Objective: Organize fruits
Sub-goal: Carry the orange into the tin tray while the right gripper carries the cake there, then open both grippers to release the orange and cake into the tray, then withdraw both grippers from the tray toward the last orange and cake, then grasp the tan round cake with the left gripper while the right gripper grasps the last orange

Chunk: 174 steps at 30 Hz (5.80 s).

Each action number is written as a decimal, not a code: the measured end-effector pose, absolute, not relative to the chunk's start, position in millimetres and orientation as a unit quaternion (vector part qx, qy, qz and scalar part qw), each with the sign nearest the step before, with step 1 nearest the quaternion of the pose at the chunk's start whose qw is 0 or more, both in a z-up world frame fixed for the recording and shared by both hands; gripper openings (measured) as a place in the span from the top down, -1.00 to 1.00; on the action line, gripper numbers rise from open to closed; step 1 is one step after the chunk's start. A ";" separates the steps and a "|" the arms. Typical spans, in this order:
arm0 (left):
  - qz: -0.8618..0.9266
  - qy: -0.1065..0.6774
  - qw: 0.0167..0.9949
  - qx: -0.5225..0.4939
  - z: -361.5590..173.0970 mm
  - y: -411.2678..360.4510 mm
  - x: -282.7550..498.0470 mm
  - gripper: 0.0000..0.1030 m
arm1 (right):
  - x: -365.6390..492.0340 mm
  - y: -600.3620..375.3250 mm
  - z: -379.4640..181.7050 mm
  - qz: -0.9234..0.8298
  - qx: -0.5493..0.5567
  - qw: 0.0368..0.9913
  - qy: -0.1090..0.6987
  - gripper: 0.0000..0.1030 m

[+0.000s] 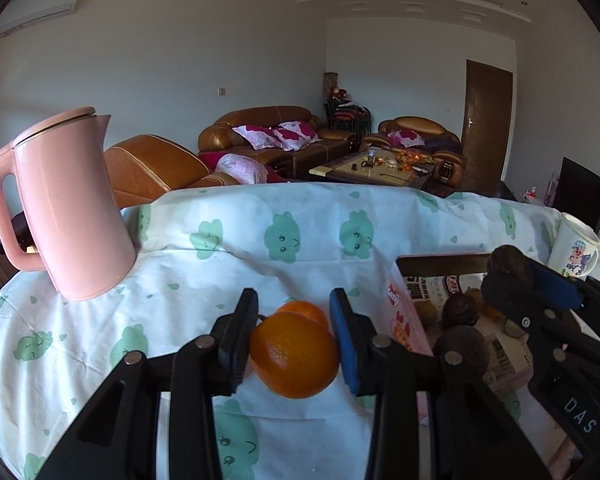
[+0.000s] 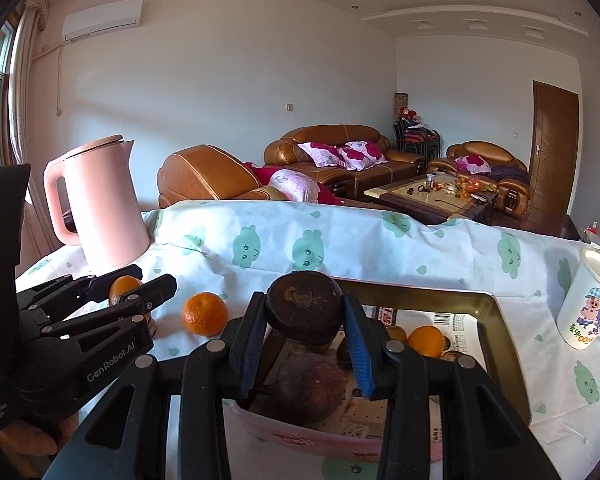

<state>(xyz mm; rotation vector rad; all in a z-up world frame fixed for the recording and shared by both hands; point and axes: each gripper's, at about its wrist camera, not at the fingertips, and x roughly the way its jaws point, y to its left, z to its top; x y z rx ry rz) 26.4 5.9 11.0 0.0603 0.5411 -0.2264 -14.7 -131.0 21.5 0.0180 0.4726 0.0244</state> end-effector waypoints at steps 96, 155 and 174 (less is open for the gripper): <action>-0.103 0.227 0.966 0.073 10.0 -96.1 7.3 -1.00 | -32.2 -273.6 8.8 -0.128 0.150 0.963 0.182 -0.28; 0.048 0.360 0.931 -0.017 -15.0 146.3 85.0 -1.00 | 79.4 -35.5 -24.9 0.027 0.032 0.930 0.366 -0.28; -0.018 0.346 0.938 0.022 -9.8 122.1 76.9 -0.99 | 86.6 -25.0 -34.4 0.036 0.007 0.920 0.390 0.07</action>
